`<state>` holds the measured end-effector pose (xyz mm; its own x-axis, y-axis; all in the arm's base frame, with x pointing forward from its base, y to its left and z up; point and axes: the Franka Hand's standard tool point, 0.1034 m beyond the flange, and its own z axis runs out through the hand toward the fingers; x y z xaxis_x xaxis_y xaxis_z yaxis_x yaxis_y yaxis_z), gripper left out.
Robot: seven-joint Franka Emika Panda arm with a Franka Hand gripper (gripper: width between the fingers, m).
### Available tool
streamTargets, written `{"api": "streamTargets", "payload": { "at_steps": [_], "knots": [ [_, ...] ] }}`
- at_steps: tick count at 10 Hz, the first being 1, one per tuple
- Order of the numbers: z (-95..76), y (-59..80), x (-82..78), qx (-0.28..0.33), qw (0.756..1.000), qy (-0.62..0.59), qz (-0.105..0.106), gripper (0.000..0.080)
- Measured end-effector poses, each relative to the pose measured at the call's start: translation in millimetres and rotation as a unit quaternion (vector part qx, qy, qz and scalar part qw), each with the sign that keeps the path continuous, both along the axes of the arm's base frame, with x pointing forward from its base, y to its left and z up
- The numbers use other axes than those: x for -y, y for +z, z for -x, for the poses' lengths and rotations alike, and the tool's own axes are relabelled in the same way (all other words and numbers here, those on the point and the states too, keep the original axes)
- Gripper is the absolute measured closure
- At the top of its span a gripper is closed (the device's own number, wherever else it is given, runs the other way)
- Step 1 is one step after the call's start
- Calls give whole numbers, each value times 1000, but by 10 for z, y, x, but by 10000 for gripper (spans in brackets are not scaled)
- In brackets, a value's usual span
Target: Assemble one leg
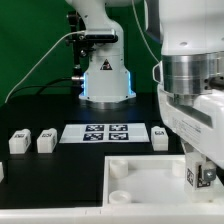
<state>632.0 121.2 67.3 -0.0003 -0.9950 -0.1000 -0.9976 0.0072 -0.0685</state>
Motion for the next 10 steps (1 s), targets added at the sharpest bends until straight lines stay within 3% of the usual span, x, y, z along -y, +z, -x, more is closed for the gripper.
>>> {"api": "streamTargets", "payload": {
  "at_steps": [2,4,5,6,7,8,10],
  "knots": [
    [5,-3,-3,-10,996,-89,-8,505],
    [9,-8,-3,-10,996,-91,-8,505],
    [10,-9,-7,-10,996,-90,-8,334],
    [11,-10,-7,-8,997,-71,-7,334],
    [12,-11,-10,-8,997,-71,-7,190],
    [12,-10,-13,-8,998,-66,-7,162],
    [89,119,16,14,995,104,0,153]
  ]
}}
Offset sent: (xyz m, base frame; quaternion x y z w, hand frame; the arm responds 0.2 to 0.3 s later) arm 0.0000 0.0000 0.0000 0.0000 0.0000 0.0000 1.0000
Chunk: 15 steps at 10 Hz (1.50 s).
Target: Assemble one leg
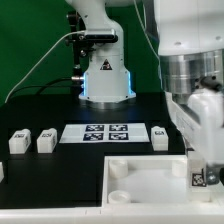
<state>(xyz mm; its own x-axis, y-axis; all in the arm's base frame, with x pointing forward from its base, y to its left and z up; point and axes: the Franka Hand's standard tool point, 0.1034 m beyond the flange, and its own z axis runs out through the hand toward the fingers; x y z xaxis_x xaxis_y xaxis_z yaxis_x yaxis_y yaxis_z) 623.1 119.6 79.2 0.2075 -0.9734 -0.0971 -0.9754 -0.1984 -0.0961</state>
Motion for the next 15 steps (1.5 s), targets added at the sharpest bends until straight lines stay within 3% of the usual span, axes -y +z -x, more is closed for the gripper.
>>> {"api": "streamTargets", "payload": {
  "at_steps": [4,5,15],
  "knots": [
    [-12,326,-31,42,976,211,11,151],
    [-9,331,-57,45,968,246,18,151],
    [-7,324,-54,44,969,244,17,151]
  ]
}}
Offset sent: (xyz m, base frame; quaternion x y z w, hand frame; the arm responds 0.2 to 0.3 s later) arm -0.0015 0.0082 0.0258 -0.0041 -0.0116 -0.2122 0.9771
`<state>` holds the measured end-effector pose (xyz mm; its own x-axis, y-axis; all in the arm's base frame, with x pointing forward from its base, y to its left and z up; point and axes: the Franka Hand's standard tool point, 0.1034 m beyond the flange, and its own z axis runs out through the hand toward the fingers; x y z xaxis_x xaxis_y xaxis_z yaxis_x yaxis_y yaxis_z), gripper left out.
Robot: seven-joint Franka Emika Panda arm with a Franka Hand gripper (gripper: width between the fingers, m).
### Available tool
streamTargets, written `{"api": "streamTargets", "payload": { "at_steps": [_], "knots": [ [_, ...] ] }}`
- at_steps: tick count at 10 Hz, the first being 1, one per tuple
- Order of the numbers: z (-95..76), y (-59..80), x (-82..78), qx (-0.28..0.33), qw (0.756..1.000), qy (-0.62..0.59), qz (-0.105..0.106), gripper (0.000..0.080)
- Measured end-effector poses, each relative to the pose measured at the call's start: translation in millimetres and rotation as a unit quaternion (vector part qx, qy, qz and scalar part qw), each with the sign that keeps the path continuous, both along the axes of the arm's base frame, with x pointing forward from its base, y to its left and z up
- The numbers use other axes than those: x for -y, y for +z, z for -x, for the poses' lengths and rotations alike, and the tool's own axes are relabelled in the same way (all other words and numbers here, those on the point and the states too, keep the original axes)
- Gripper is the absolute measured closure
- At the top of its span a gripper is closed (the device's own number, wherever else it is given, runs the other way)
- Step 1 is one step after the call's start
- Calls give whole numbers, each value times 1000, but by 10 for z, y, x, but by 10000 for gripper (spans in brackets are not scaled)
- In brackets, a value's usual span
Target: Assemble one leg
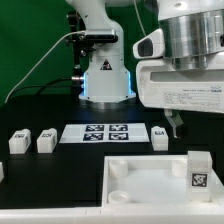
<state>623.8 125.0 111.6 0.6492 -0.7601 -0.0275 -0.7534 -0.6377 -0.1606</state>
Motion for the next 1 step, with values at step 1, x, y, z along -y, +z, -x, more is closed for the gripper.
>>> {"api": "streamTargets", "payload": {
  "at_steps": [1],
  "knots": [
    [0,0,0,0,1000,0,0,151]
  ]
}}
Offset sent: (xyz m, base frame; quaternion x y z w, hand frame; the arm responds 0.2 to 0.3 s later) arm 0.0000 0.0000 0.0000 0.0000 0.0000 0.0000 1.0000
